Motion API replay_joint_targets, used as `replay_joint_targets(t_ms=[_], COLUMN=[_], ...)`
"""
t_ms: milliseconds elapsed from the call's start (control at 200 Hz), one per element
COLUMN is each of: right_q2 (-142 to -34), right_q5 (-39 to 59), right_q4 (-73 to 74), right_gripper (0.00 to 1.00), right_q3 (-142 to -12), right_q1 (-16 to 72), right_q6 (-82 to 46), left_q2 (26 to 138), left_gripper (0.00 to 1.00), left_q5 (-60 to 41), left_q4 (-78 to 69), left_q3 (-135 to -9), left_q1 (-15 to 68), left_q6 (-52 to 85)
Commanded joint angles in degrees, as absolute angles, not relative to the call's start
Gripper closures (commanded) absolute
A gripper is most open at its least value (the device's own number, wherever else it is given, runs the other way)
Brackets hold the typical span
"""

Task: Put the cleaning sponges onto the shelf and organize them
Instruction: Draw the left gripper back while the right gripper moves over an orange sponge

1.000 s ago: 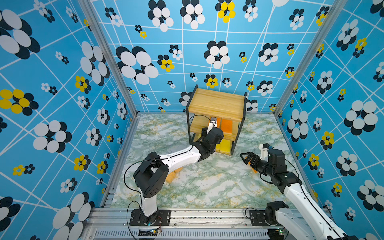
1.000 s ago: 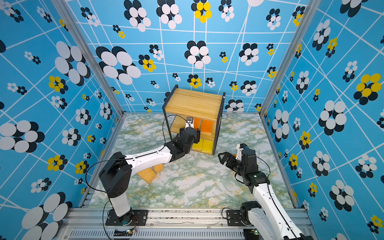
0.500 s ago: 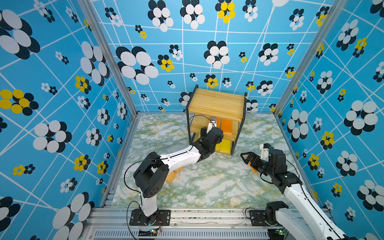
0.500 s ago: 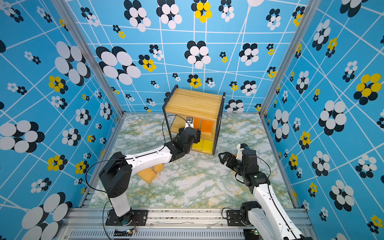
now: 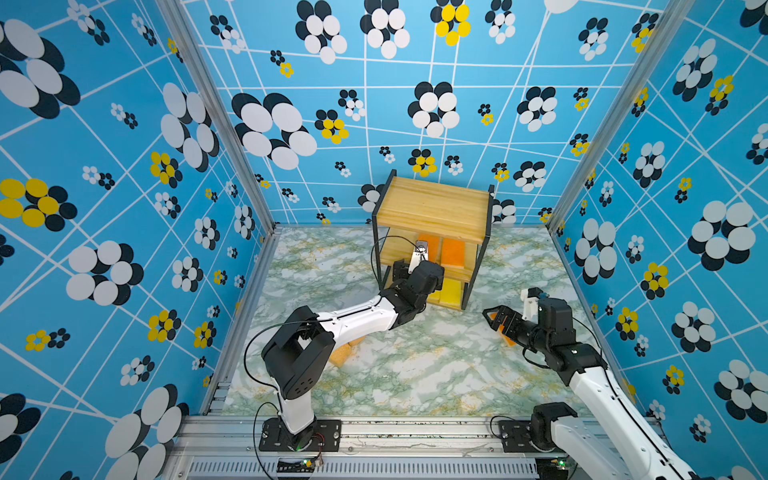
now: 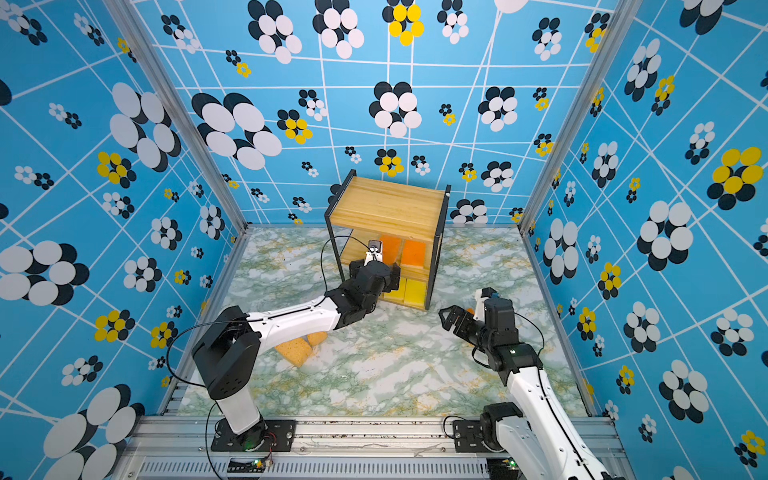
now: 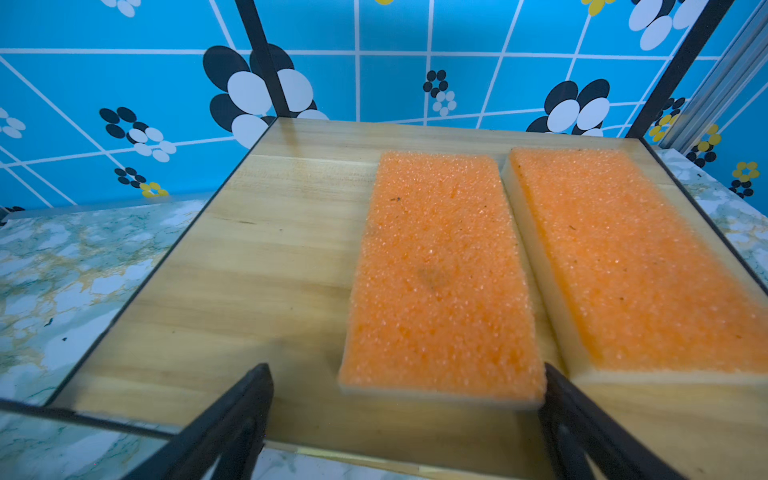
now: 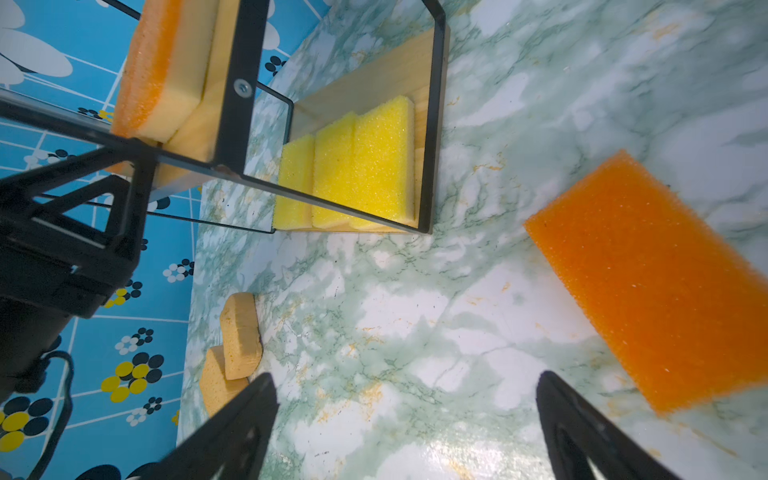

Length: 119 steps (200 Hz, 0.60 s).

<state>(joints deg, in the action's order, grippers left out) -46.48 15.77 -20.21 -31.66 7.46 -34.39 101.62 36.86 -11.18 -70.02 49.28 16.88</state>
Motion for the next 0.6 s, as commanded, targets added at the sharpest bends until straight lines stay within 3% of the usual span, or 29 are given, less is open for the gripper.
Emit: replay_joint_targets(t_ms=[0, 590], right_q2=[-47.3, -64.9], right_q5=[11.4, 0.5], right_q4=[-25.5, -32.6], right_gripper=[0.01, 0.01], right_q3=[-35.9, -42.5], right_q1=[7.2, 3.8], right_q6=[-30.7, -27.5], left_q2=[98.0, 79.7], left_gripper=[0.01, 0.01], left_q5=[39.5, 41.7], left_q4=[-11.6, -3.0], left_q3=[-68.1, -49.5], left_q1=[50.6, 53.7], left_q6=[16.4, 26.0])
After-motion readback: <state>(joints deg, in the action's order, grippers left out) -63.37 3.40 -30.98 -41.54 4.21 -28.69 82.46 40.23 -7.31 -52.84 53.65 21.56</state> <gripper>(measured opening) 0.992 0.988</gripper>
